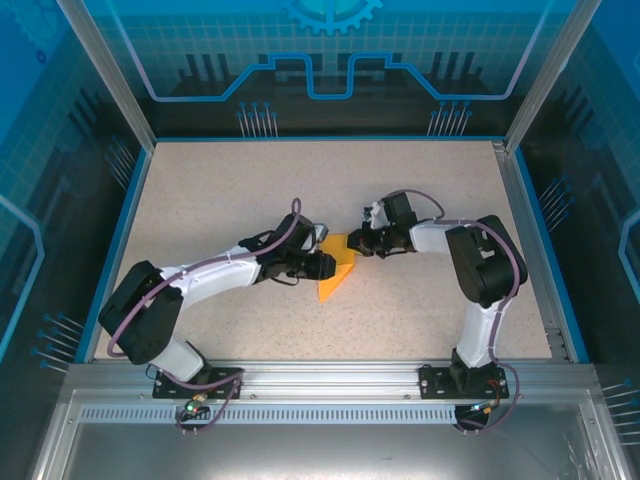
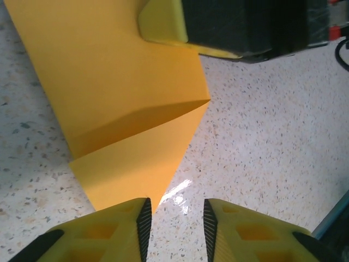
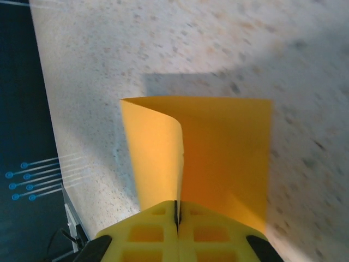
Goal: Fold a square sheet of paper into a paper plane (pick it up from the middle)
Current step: Fourth fold the wing at the center of the table.
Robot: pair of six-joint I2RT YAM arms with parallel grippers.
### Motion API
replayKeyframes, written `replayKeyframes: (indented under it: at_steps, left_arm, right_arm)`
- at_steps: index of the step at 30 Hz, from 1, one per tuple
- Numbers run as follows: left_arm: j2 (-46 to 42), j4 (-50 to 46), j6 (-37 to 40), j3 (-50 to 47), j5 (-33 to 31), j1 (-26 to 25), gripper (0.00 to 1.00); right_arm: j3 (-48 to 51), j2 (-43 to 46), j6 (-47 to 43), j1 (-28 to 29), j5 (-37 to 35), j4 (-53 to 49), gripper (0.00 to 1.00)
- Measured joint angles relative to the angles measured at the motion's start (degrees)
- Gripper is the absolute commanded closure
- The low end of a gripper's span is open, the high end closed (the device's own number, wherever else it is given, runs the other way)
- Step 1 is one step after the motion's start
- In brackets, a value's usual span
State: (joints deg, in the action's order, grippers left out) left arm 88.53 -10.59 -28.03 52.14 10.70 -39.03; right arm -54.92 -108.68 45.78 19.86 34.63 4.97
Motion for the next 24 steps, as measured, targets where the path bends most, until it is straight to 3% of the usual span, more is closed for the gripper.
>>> replayKeyframes:
  at_steps: [7,12,15,24]
  left_arm:
    - [-0.17,-0.31,1.90,0.11,-3.87,-3.82,0.56]
    - [-0.24,-0.94,3.61,-0.04,-10.58,-8.83,0.54]
    - [-0.24,-1.14,3.61,-0.59,-14.21,-11.13,0.52]
    - [2.43,-1.36,2.67,-0.87,-20.24,-11.87,0.49]
  right_arm:
    - [8.28,7.04,8.22,1.66,-6.16,5.05,0.92]
    - [9.88,9.92,10.71,3.41,-9.35,5.84,0.82]
    - [9.70,9.99,10.16,3.37,-9.68,5.70,0.77]
    - [3.08,9.42,6.43,2.86,-5.33,2.80,0.75]
